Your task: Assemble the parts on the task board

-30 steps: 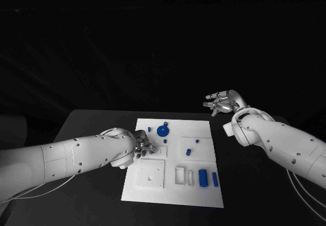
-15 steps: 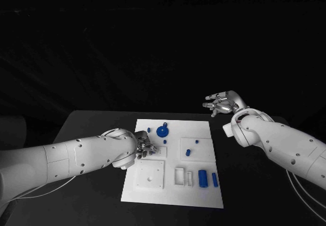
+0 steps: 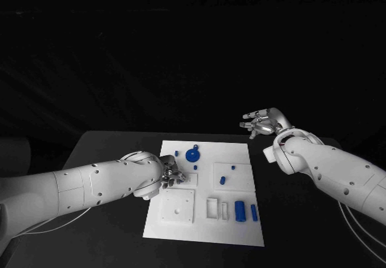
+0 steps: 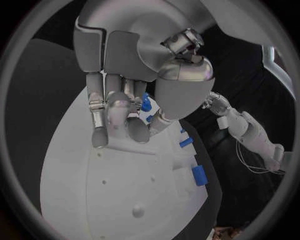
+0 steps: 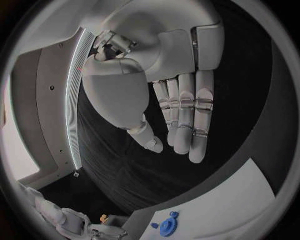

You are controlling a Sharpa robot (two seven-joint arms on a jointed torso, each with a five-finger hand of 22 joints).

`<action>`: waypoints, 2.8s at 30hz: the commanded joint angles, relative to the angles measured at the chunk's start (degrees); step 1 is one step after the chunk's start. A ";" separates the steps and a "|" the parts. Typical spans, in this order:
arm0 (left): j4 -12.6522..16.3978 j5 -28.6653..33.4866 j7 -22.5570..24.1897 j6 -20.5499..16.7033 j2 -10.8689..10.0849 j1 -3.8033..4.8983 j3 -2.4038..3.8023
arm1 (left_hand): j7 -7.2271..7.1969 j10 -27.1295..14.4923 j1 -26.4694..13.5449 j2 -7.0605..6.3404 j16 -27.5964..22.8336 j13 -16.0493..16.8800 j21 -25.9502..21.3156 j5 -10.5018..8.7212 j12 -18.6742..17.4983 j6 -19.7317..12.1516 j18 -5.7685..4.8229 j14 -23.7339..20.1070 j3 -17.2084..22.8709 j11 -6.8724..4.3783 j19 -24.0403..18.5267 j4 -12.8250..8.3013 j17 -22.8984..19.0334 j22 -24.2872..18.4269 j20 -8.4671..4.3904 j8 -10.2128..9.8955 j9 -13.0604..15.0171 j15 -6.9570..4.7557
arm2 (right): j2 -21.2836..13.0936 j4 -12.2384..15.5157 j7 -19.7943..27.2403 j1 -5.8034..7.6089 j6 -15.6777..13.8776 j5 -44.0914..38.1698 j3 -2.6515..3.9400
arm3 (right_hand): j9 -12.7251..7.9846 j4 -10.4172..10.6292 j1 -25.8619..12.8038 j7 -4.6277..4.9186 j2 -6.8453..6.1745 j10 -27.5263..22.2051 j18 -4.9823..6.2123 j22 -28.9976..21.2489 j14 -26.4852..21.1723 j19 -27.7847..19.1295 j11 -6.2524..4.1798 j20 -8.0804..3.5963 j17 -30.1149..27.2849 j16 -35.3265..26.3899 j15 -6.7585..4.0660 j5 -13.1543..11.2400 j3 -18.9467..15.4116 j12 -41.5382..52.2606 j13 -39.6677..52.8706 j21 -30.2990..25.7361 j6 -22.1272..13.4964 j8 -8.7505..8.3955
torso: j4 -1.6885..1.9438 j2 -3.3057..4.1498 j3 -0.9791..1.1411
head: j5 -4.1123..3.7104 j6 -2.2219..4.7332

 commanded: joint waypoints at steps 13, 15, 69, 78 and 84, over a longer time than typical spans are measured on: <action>-0.87 1.16 0.18 0.36 0.30 0.09 0.00 | -7.29 0.35 1.26 -1.78 -3.37 -1.33 -1.87 -3.14 -2.13 8.41 -0.97 -1.46 -0.66 -1.66 0.06 2.02 -4.62 0.71 -1.35 -2.73 -12.31 0.16 | 0.05 -0.07 0.17 -0.14 1.03 -0.01 0.02 | -0.08 0.00 -0.60 0.22 0.04 -0.46 0.32 -0.15 0.22 1.32 0.02 0.48 0.10 -0.26 0.11 0.30 0.38 0.24 -0.06 0.31 -0.34 -0.19 | 0.05 -0.03 -0.06 | -0.08 -0.09; -0.86 1.25 0.27 0.28 0.28 0.10 0.01 | -7.23 0.35 1.52 -2.27 -3.55 -1.11 -2.40 -3.19 -2.36 8.75 -1.32 -1.49 -0.90 -1.69 0.29 2.18 -4.85 0.80 -1.63 -2.51 -15.79 0.16 | 0.06 -0.09 0.15 -0.15 1.07 -0.01 0.02 | -0.08 0.00 -0.60 0.22 0.04 -0.46 0.32 -0.15 0.22 1.32 0.02 0.48 0.10 -0.26 0.11 0.30 0.38 0.24 -0.06 0.31 -0.34 -0.19 | 0.05 -0.01 -0.05 | -0.07 -0.10; 0.69 1.85 1.14 1.13 -1.61 0.20 0.20 | -7.14 0.32 10.03 -15.98 -4.75 -0.71 -4.54 -12.89 -3.79 10.42 -1.72 -2.19 -15.75 -1.67 0.57 23.76 -5.93 0.95 -1.70 -2.51 -18.90 0.09 | -0.19 -0.33 -0.07 -0.95 0.89 0.03 0.02 | -0.07 0.26 -0.31 0.36 -0.06 -0.66 0.32 -0.51 0.15 1.26 0.14 0.55 0.09 -0.31 0.17 0.35 -0.22 0.11 -0.18 0.35 -1.18 -0.19 | 0.05 -0.02 -0.02 | -0.06 -0.10; 1.99 1.63 0.89 -0.21 -3.10 0.45 0.85 | -6.09 -0.29 10.10 -15.43 -8.26 -1.46 -5.77 -12.78 -6.80 6.90 -3.19 -4.37 -15.88 -1.04 -0.07 22.98 -10.47 0.58 -3.34 -2.56 -21.54 0.31 | -0.45 -0.28 -0.06 -1.07 0.86 0.08 0.02 | -0.06 0.38 -0.30 0.38 -0.05 -0.68 0.31 -0.61 0.12 1.25 0.15 0.56 0.08 -0.33 0.19 0.42 -0.37 0.10 -0.21 0.34 -1.31 -0.19 | 0.06 -0.04 -0.05 | -0.04 -0.12; 3.45 1.62 0.35 -1.26 -4.51 1.20 1.55 | -4.81 -1.26 8.85 -14.92 -9.70 -1.68 -8.00 -12.82 -10.09 3.09 -5.69 -5.56 -16.01 -0.56 -0.34 21.57 -12.48 -0.24 -5.09 -2.65 -30.33 0.28 | -0.81 -0.20 -0.05 -1.22 0.77 0.13 0.02 | -0.06 0.38 -0.30 0.38 -0.05 -0.68 0.31 -0.61 0.12 1.25 0.15 0.56 0.08 -0.33 0.19 0.42 -0.37 0.10 -0.21 0.34 -1.31 -0.19 | 0.10 -0.04 -0.03 | -0.06 -0.15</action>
